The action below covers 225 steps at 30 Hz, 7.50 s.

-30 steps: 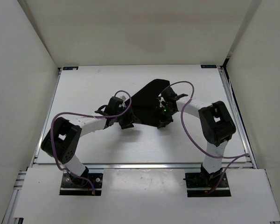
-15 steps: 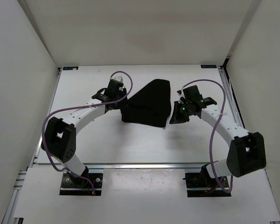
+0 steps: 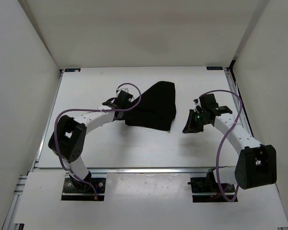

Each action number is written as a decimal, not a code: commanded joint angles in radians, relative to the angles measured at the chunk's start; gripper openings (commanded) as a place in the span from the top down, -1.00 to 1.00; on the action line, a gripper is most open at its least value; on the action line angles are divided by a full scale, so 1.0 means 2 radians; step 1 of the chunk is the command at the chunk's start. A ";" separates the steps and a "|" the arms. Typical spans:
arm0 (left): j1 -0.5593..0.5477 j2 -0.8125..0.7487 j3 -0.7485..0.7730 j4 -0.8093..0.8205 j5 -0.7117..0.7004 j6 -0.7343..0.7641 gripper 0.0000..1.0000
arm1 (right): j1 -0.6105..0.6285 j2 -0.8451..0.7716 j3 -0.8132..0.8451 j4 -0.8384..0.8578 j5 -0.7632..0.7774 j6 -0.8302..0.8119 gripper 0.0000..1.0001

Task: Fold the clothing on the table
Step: Flatten the skirt out

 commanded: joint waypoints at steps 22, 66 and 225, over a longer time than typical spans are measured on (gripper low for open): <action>-0.022 0.054 0.032 0.042 0.005 -0.039 1.00 | -0.015 -0.006 0.012 -0.033 -0.012 -0.034 0.71; 0.045 -0.250 -0.281 0.068 0.275 -0.105 1.00 | -0.022 0.072 0.027 0.066 -0.121 0.049 0.28; 0.099 -0.259 -0.300 0.085 0.318 -0.102 1.00 | -0.031 0.296 0.073 0.160 -0.277 0.252 0.16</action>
